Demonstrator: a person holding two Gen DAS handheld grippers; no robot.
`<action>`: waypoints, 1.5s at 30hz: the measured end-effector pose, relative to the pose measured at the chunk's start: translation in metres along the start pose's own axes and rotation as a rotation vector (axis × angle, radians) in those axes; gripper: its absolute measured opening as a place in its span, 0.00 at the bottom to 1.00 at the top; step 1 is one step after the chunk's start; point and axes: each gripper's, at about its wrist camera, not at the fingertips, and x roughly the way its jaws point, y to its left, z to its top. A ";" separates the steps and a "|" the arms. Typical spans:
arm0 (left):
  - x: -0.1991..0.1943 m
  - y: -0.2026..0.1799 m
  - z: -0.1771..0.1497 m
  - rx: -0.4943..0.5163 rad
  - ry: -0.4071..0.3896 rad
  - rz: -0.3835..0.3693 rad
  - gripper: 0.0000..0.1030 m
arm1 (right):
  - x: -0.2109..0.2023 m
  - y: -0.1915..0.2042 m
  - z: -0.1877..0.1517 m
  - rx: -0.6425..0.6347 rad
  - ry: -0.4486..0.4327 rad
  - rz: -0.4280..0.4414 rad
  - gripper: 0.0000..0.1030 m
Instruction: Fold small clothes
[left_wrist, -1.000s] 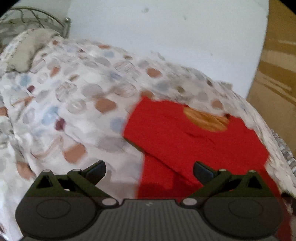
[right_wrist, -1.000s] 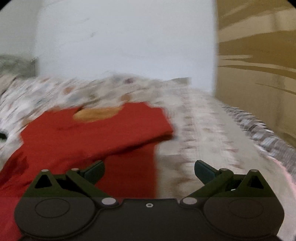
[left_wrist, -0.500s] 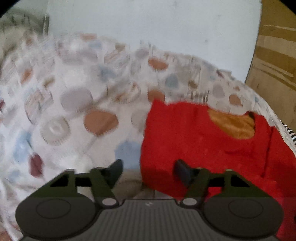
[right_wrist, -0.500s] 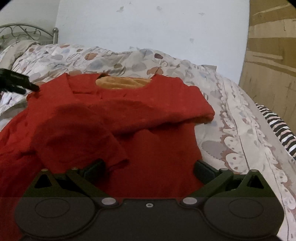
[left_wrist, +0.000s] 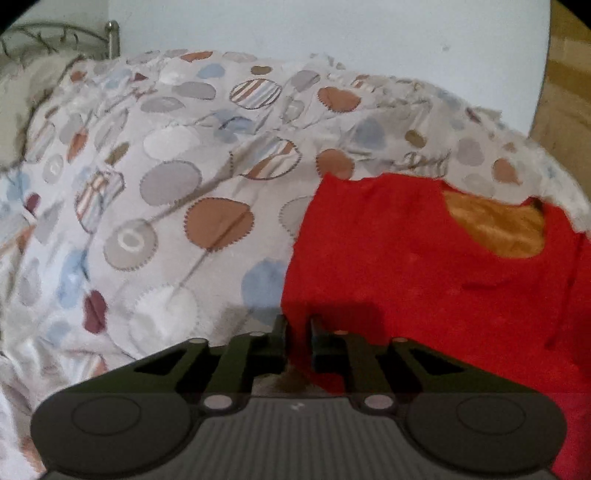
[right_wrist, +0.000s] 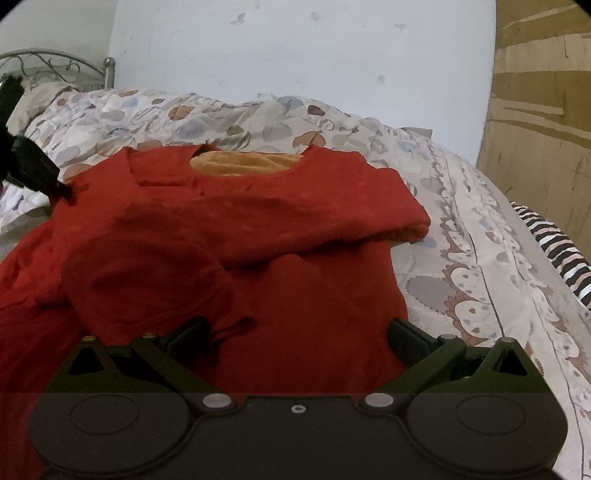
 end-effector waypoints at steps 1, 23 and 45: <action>-0.006 0.002 -0.002 -0.004 0.005 -0.005 0.27 | -0.004 -0.003 0.001 0.013 -0.009 0.006 1.00; -0.180 0.019 -0.168 0.015 0.006 -0.252 0.96 | -0.131 -0.039 -0.050 0.028 0.042 0.178 0.76; -0.221 -0.005 -0.189 -0.084 0.173 -0.175 0.08 | -0.188 -0.067 -0.057 0.125 0.131 0.228 0.03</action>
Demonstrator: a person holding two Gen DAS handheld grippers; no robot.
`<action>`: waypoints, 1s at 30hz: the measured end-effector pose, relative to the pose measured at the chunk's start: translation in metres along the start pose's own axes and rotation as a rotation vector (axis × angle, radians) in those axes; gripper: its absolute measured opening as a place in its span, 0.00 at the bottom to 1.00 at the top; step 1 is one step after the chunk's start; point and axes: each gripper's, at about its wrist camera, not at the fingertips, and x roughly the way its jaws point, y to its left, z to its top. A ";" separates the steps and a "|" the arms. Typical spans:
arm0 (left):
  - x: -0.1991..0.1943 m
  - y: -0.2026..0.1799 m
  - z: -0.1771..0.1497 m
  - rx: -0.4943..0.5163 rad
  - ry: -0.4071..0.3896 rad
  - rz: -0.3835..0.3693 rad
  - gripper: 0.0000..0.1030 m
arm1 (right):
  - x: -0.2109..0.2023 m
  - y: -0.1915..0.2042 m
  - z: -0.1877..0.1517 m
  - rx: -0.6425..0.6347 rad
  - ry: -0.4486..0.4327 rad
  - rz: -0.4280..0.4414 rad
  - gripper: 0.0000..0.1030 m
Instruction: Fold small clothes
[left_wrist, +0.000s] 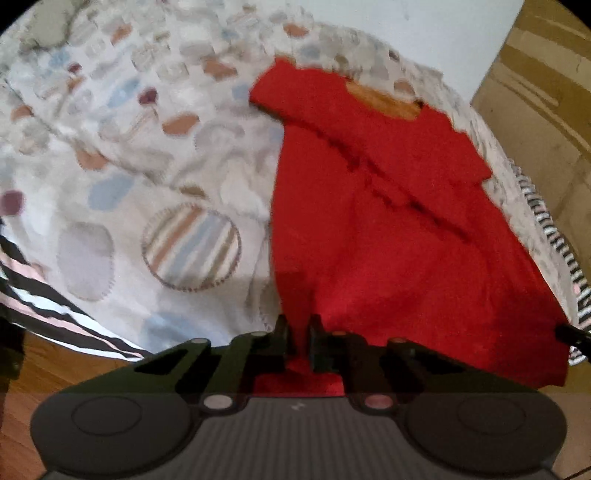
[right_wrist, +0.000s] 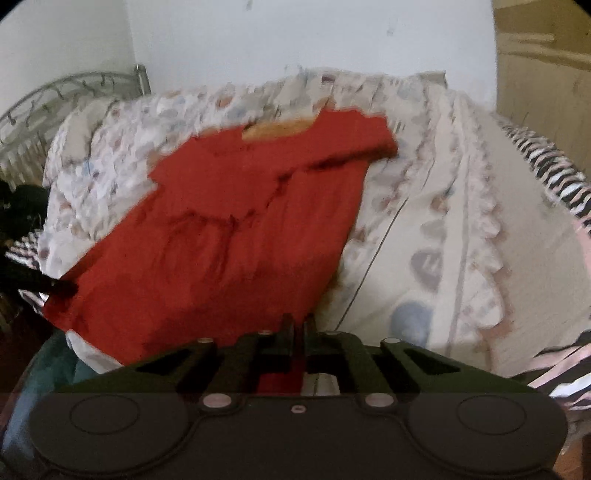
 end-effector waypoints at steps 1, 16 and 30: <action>-0.011 -0.003 0.001 -0.011 -0.013 0.002 0.06 | -0.011 -0.003 0.005 0.000 -0.027 -0.002 0.03; -0.009 0.011 -0.027 -0.056 -0.016 0.065 0.06 | -0.004 -0.015 -0.018 0.059 0.026 -0.047 0.02; -0.005 0.030 -0.034 -0.153 0.017 0.053 0.01 | 0.005 -0.005 -0.025 -0.064 0.029 -0.063 0.03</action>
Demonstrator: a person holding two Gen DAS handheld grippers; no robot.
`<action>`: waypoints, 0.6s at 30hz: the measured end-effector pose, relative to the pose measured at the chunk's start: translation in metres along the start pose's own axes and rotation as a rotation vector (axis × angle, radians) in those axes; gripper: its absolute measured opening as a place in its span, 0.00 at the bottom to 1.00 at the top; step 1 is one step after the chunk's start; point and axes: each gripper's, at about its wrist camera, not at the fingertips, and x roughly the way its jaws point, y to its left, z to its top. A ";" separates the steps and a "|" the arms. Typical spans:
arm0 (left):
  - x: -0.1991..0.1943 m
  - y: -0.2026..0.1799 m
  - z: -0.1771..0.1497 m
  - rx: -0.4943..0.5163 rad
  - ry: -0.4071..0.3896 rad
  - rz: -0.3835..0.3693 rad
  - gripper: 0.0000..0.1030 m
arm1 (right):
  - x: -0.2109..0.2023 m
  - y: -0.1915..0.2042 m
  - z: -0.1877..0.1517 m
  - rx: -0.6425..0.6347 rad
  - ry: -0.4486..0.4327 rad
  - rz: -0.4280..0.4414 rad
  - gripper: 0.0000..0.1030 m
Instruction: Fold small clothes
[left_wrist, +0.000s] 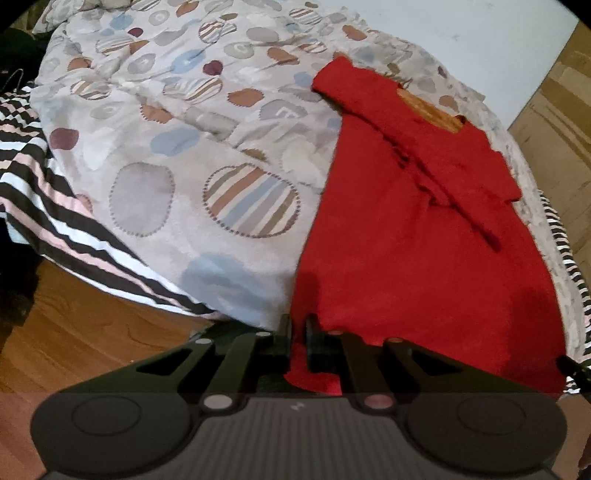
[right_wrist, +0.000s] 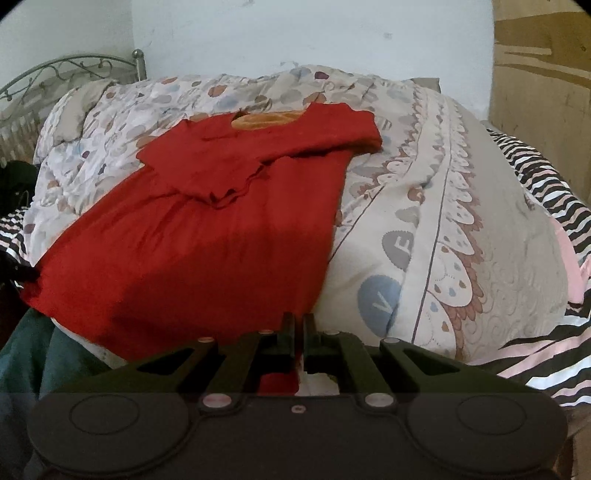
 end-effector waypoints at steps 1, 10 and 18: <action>0.001 0.001 -0.001 -0.002 0.009 0.019 0.00 | 0.000 0.000 -0.001 -0.003 0.000 0.000 0.03; -0.008 0.013 -0.002 -0.045 -0.006 0.028 0.00 | -0.013 0.005 -0.007 -0.093 -0.052 0.039 0.37; -0.021 0.004 0.004 -0.047 -0.078 0.031 0.76 | -0.028 0.026 -0.029 -0.455 -0.072 0.054 0.87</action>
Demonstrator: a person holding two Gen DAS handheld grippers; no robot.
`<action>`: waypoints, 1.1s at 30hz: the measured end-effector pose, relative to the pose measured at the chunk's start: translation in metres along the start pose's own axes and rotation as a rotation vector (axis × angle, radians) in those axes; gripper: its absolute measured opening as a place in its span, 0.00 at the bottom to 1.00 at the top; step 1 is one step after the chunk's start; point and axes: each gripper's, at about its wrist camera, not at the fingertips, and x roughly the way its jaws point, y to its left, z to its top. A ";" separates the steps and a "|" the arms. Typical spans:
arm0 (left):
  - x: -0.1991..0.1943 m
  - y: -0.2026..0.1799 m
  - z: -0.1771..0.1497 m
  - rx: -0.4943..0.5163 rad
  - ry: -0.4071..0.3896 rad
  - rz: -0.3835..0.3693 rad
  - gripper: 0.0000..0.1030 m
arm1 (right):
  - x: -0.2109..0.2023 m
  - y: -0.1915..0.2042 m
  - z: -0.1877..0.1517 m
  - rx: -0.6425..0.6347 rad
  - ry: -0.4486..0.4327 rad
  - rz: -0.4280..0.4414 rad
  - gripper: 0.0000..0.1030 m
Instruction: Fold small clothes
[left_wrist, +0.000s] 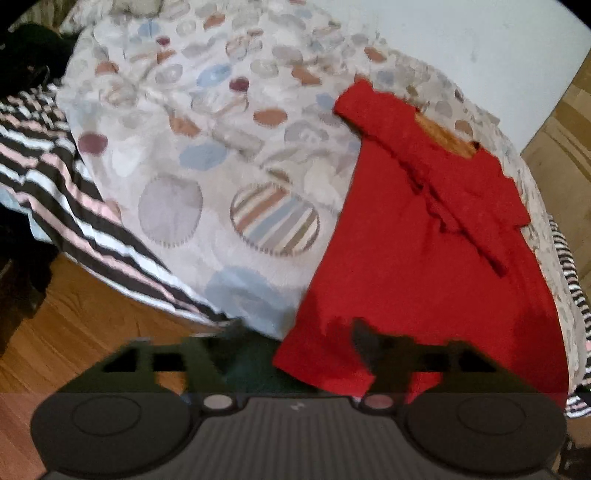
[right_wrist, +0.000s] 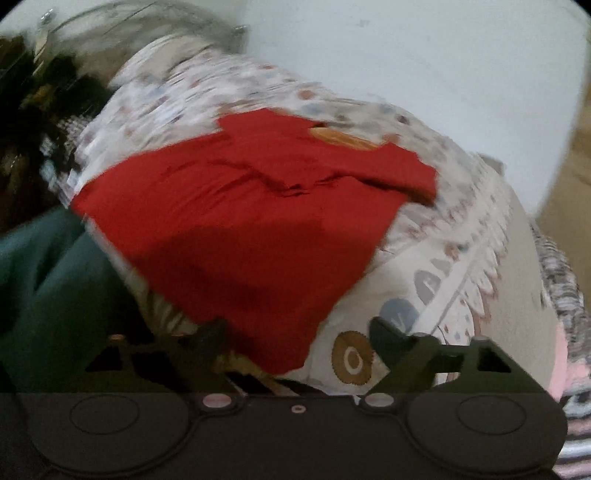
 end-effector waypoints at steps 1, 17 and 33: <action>-0.002 -0.003 0.000 0.013 -0.021 0.001 0.81 | 0.000 0.004 -0.002 -0.067 0.007 0.001 0.90; -0.017 -0.014 -0.005 0.064 -0.114 0.029 0.99 | 0.035 0.039 -0.038 -0.886 -0.034 -0.141 0.71; -0.032 -0.056 -0.025 0.317 -0.277 -0.033 0.99 | -0.012 -0.026 0.055 -0.308 -0.037 0.178 0.15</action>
